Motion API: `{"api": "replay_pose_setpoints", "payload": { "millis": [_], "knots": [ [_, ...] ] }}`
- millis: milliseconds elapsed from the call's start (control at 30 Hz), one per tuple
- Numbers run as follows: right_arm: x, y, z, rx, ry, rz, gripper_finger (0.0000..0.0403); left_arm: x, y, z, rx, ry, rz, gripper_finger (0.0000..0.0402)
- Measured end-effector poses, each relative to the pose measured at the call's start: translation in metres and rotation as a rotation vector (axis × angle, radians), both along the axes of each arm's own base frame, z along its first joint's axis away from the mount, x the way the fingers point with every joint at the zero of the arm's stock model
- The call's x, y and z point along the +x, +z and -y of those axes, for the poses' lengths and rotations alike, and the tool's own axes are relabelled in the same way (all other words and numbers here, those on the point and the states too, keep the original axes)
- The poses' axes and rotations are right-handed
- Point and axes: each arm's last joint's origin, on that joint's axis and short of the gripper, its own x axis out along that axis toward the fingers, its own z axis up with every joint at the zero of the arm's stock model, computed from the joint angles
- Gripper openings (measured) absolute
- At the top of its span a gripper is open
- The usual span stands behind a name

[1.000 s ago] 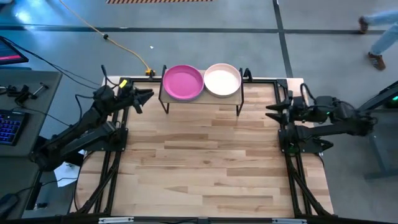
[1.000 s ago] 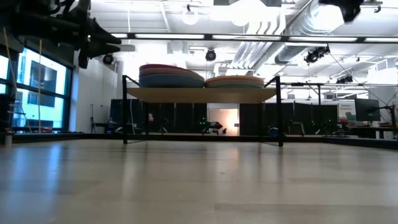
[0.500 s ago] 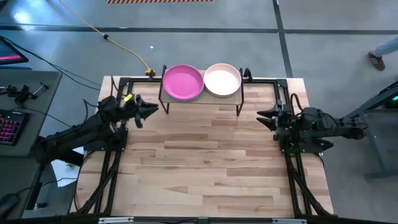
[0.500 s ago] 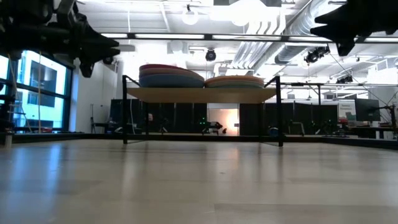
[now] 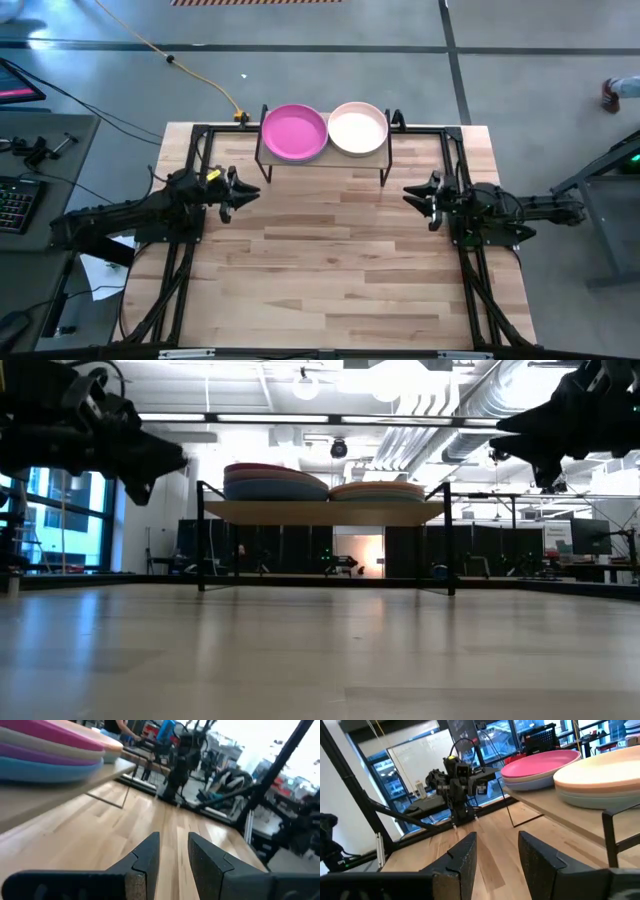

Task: Place and stack plates onto a shelf
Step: Return to Home Position

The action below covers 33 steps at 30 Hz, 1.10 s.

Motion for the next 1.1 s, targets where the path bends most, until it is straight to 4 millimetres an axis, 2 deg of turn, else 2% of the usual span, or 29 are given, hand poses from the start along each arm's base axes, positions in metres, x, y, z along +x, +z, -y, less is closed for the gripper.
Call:
{"api": "replay_pose_setpoints", "payload": {
  "millis": [333,500,733,933,1100],
  "knots": [
    [0.004,-0.022,0.000,0.126,0.004,-0.025,0.0129,0.002,-0.001,0.006,0.081,-0.053,-0.010,0.0090],
    [0.004,-0.023,0.000,0.099,0.004,-0.040,0.0129,0.002,-0.001,0.006,0.072,-0.052,-0.020,0.0090],
    [0.004,-0.025,0.000,0.057,0.005,-0.076,0.0129,0.001,-0.014,0.006,-0.020,-0.059,-0.139,0.0090],
    [0.004,-0.025,0.000,0.062,0.005,-0.077,0.0129,0.001,-0.014,0.006,-0.033,-0.044,-0.147,0.0090],
    [0.004,-0.025,0.000,0.061,0.005,-0.077,0.0129,-0.001,-0.023,0.006,-0.089,-0.030,-0.236,0.0090]
  ]
}}
